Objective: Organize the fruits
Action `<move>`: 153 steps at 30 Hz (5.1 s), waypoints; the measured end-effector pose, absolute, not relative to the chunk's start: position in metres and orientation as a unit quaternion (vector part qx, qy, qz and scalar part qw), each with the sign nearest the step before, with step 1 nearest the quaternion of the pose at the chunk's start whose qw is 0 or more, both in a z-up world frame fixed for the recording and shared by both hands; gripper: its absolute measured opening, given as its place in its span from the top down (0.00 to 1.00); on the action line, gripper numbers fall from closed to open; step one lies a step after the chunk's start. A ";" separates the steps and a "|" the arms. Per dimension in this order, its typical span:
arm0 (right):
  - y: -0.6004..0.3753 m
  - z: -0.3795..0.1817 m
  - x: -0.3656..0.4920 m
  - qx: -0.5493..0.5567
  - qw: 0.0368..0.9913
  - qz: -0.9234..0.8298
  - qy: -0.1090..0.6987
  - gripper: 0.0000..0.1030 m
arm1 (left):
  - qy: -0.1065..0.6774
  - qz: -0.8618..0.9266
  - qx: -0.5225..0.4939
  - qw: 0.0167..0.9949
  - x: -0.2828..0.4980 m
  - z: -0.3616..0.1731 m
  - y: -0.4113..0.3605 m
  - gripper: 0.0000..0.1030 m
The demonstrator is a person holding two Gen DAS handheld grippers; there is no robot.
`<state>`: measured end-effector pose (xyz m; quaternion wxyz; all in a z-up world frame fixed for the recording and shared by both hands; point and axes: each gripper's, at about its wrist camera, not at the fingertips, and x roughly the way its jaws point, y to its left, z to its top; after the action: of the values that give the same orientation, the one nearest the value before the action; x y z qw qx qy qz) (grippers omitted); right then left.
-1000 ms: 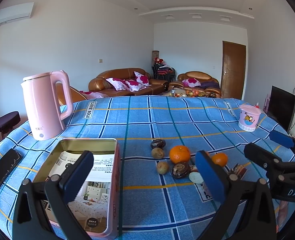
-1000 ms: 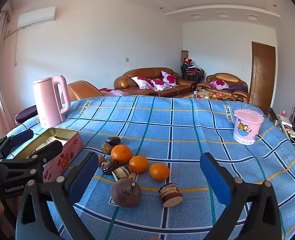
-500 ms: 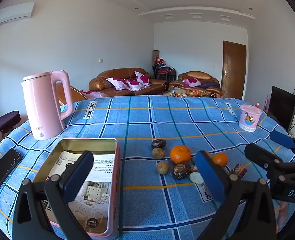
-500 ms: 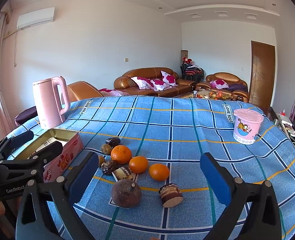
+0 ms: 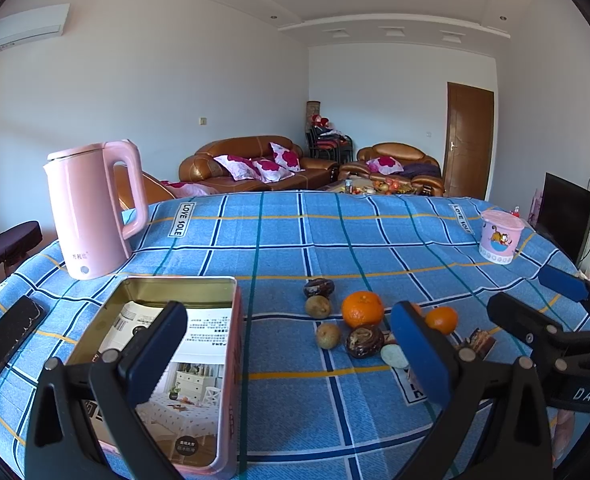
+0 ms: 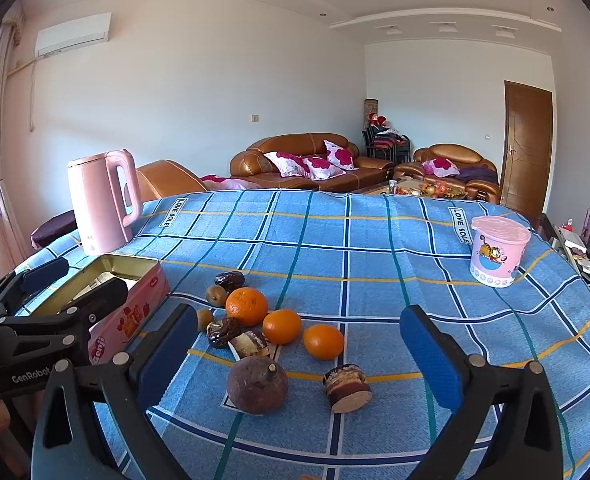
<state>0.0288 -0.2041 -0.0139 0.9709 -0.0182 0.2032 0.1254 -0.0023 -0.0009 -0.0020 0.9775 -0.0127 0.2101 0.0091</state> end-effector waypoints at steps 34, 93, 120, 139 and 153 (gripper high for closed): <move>-0.273 -0.057 0.043 0.017 0.969 0.053 0.241 0.01 | 0.278 -0.082 0.008 0.957 0.017 -0.040 -0.076 0.06; -0.238 -0.084 0.080 -0.055 0.922 0.191 0.331 0.65 | 0.273 -0.101 -0.046 0.956 0.021 -0.049 -0.057 0.52; -0.249 -0.071 0.054 -0.039 0.947 0.212 0.236 0.65 | 0.233 -0.093 -0.029 0.968 0.009 -0.043 -0.061 0.52; -0.252 -0.067 0.039 -0.039 0.958 0.215 0.186 0.65 | 0.210 -0.092 -0.022 0.973 0.001 -0.041 -0.062 0.52; -0.250 -0.058 0.031 -0.029 0.962 0.219 0.158 0.65 | 0.190 -0.093 -0.024 0.977 -0.008 -0.030 -0.056 0.52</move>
<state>0.0309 -0.2501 -0.0576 0.9624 -0.0288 0.1579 0.2192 -0.0084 -0.0560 -0.0296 0.9770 -0.0243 0.1899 -0.0935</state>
